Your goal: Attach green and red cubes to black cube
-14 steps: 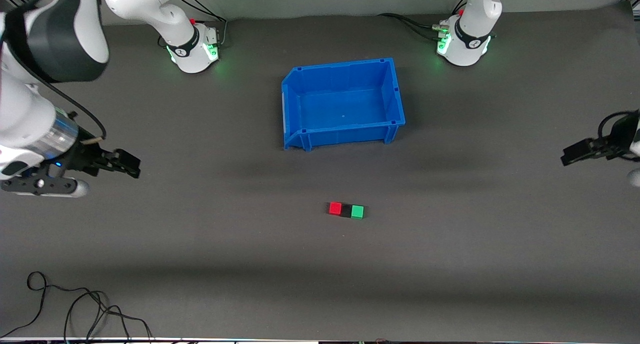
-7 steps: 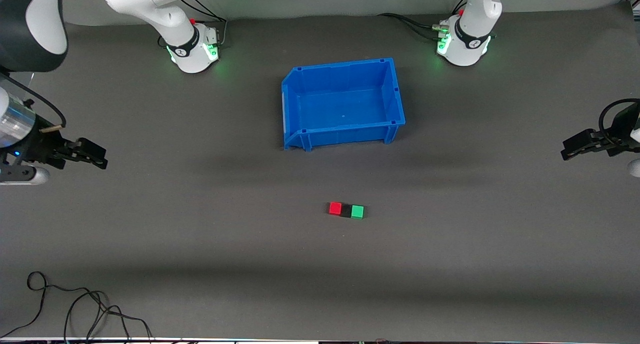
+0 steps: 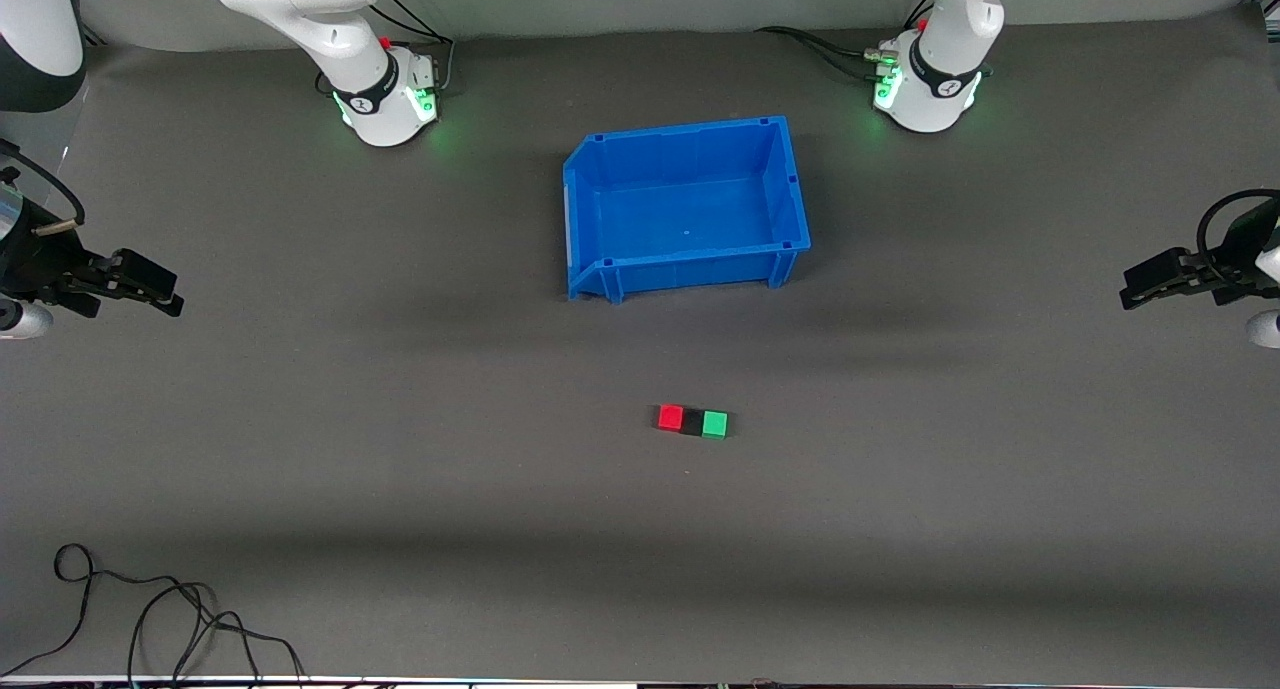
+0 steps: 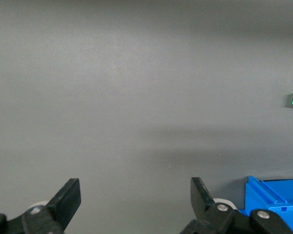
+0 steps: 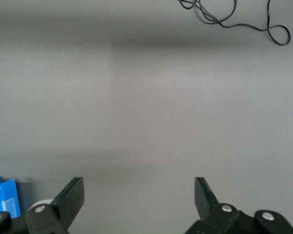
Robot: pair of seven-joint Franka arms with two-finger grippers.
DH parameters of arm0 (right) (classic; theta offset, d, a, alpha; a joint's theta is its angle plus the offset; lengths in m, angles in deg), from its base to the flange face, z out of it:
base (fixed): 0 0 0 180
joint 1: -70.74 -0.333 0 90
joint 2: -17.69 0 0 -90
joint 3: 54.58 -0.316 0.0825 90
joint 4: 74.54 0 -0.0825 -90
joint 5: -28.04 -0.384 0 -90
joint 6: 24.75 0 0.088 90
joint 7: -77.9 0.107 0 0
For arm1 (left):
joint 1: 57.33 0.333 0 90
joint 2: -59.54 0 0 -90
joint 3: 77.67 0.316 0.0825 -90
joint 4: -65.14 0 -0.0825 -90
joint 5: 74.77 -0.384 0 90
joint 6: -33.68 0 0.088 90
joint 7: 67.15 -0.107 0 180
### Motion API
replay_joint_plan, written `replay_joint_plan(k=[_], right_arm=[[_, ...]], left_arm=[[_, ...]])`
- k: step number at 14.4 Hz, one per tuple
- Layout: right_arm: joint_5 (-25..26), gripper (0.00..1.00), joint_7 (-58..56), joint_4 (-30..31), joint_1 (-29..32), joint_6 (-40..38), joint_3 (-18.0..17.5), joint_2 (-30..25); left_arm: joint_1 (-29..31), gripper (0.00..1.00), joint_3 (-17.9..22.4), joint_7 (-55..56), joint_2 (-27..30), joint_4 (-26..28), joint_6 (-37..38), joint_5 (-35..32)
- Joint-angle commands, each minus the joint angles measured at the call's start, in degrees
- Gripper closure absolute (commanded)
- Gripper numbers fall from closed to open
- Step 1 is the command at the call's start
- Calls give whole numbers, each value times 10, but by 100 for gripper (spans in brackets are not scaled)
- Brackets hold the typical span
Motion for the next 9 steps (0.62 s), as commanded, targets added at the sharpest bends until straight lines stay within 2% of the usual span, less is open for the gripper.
replay_joint_plan(k=[1,9], right_arm=[[5,0,0,2,4,-29,-9,-9],[-18,0,0,-8,4,-51,-9,-6]], left_arm=[[-2,0,2,-10,-5,-16,12,-7],[-4,0,1,-10,-10,-17,3,-8]])
